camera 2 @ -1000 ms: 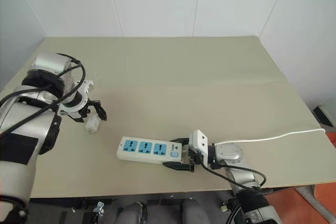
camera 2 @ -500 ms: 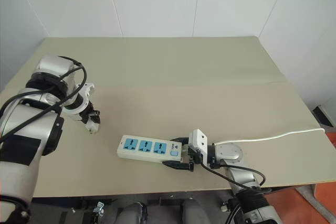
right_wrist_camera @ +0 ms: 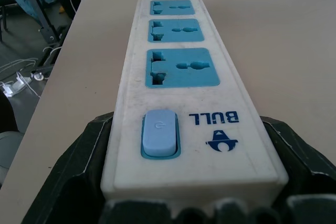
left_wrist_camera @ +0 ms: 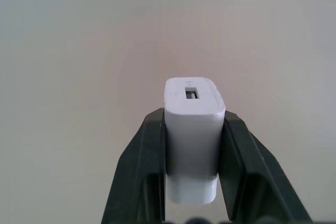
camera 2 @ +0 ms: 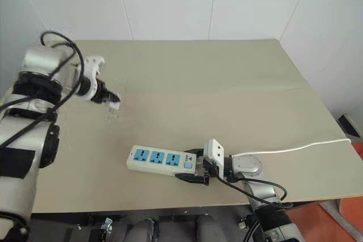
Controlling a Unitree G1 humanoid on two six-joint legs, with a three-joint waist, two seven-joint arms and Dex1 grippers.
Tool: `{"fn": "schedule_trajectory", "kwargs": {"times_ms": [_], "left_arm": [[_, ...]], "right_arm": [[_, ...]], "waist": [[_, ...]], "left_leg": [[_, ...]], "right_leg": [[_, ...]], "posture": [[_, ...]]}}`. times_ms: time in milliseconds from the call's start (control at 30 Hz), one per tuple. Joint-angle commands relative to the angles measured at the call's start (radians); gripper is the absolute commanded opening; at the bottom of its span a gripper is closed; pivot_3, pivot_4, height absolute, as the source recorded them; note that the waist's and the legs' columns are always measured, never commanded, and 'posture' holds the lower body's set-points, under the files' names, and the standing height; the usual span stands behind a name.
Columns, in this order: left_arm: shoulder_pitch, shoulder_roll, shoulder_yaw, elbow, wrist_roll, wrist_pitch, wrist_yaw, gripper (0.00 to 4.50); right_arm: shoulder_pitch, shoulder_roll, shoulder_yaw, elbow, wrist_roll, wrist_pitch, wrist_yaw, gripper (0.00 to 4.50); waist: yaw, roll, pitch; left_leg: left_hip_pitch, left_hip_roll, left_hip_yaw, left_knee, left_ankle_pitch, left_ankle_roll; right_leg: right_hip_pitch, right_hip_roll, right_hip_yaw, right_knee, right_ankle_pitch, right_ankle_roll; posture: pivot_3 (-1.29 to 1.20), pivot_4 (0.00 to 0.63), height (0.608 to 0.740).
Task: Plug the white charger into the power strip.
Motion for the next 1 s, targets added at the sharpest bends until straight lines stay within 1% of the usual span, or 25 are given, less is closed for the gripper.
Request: {"fn": "schedule_trajectory", "kwargs": {"times_ms": [33, 67, 100, 133, 167, 233, 300, 333, 400, 467, 567, 667, 800, 1000], "left_arm": [[0.097, -0.038, 0.195, -0.233, -0.026, -0.266, 0.145, 0.98], [0.141, -0.057, 0.236, -0.298, -0.033, -0.336, 0.169, 0.98], [0.201, -0.074, 0.269, -0.376, -0.048, -0.421, 0.160, 0.98], [0.259, -0.089, 0.292, -0.443, -0.058, -0.514, 0.145, 0.98], [0.302, -0.095, 0.308, -0.492, -0.080, -0.565, 0.104, 0.98], [0.351, -0.078, 0.340, -0.537, -0.191, -0.558, -0.068, 0.98], [0.430, -0.036, 0.310, -0.603, -0.266, -0.627, -0.316, 0.98], [0.474, -0.020, 0.290, -0.640, -0.279, -0.675, -0.401, 0.98], [0.557, -0.005, 0.262, -0.705, -0.316, -0.743, -0.550, 0.98], [0.605, -0.018, 0.261, -0.739, -0.370, -0.772, -0.641, 0.98], [0.652, -0.032, 0.247, -0.774, -0.430, -0.776, -0.738, 0.98], [0.689, -0.017, 0.195, -0.809, -0.440, -0.760, -0.816, 0.98], [0.695, -0.028, 0.155, -0.819, -0.449, -0.750, -0.844, 0.98], [0.698, -0.032, 0.133, -0.827, -0.459, -0.743, -0.865, 0.98]], "right_arm": [[-0.005, 0.017, 0.017, 0.000, 0.022, 0.003, 0.004, 3.45], [-0.008, 0.019, 0.018, 0.003, 0.021, 0.001, 0.005, 3.45], [-0.011, 0.021, 0.018, 0.006, 0.020, 0.000, 0.006, 3.45], [-0.012, 0.022, 0.018, 0.008, 0.019, -0.001, 0.006, 3.45], [-0.013, 0.022, 0.018, 0.010, 0.019, -0.001, 0.008, 3.45], [-0.013, 0.023, 0.021, 0.013, 0.017, -0.001, 0.010, 3.45], [-0.012, 0.022, 0.023, 0.015, 0.016, 0.000, 0.014, 3.45], [-0.013, 0.022, 0.024, 0.017, 0.016, -0.001, 0.015, 3.45], [-0.016, 0.021, 0.024, 0.021, 0.015, -0.002, 0.017, 3.45], [-0.020, 0.021, 0.024, 0.026, 0.014, -0.003, 0.020, 3.45], [-0.023, 0.019, 0.025, 0.031, 0.014, -0.005, 0.023, 3.45], [-0.027, 0.014, 0.028, 0.036, 0.013, -0.001, 0.030, 3.45], [-0.036, 0.006, 0.036, 0.051, 0.010, 0.001, 0.048, 3.45], [-0.044, 0.007, 0.045, 0.069, -0.002, -0.004, 0.055, 3.45]], "waist": [[0.001, 0.000, -0.001], [0.001, 0.000, -0.001], [0.002, 0.000, -0.001], [0.001, 0.000, -0.001], [0.002, 0.000, -0.001], [0.002, 0.000, -0.001], [0.001, 0.000, -0.001], [-0.003, 0.000, -0.001], [0.000, 0.000, -0.001], [0.003, 0.000, -0.001], [0.006, 0.000, -0.001], [0.005, 0.000, -0.001], [0.005, 0.000, -0.001], [0.004, 0.000, -0.001]], "left_leg": [[0.000, 0.000, 0.000, 0.000, 0.000, 0.000], [0.001, 0.000, 0.001, 0.000, 0.000, 0.000], [0.001, 0.000, 0.001, 0.000, 0.000, 0.000], [0.001, 0.000, 0.001, 0.000, 0.000, 0.000], [0.001, 0.000, 0.002, 0.000, 0.000, 0.000], [0.001, 0.000, 0.002, 0.001, 0.000, 0.000], [0.001, 0.000, 0.002, 0.001, 0.000, 0.000], [0.001, 0.000, 0.002, 0.001, 0.000, 0.000], [0.002, -0.001, 0.002, 0.001, 0.000, 0.000], [0.003, -0.001, 0.002, 0.001, 0.000, 0.000], [0.003, 0.000, 0.001, 0.004, 0.000, 0.000], [0.003, 0.001, 0.001, 0.007, 0.000, 0.000], [0.004, 0.001, 0.001, 0.009, 0.000, 0.000], [0.004, 0.002, 0.001, 0.009, 0.000, 0.000]], "right_leg": [[0.000, 0.000, 0.000, 0.000, 0.000, 0.000], [0.000, -0.001, 0.000, 0.000, 0.000, 0.000], [0.000, -0.002, 0.001, 0.001, 0.000, 0.000], [0.000, -0.002, 0.001, 0.001, 0.000, 0.000], [0.000, -0.002, 0.001, 0.002, 0.001, 0.000], [0.000, -0.002, 0.001, 0.002, 0.001, -0.001], [0.000, -0.001, 0.001, 0.002, 0.001, -0.001], [0.000, -0.001, 0.001, 0.002, 0.001, -0.001], [0.000, -0.001, 0.001, 0.002, 0.001, -0.001], [0.003, -0.001, 0.001, 0.001, 0.001, -0.001], [0.004, 0.001, 0.001, 0.002, 0.001, -0.001], [0.005, 0.002, 0.000, 0.002, 0.002, -0.002], [0.006, 0.003, 0.000, 0.002, 0.002, -0.003], [0.007, 0.004, 0.001, 0.002, 0.002, -0.003]], "posture": [[0.00, 0.150, 0.740], [0.00, 0.150, 0.740], [0.00, 0.150, 0.740], [0.00, 0.150, 0.740], [0.00, 0.150, 0.740], [0.00, 0.150, 0.740], [0.00, 0.150, 0.740], [0.00, 0.150, 0.740], [0.00, 0.150, 0.740], [0.00, 0.150, 0.740], [0.00, 0.150, 0.740], [0.00, 0.150, 0.740], [0.00, 0.150, 0.740], [0.00, 0.150, 0.740]]}}
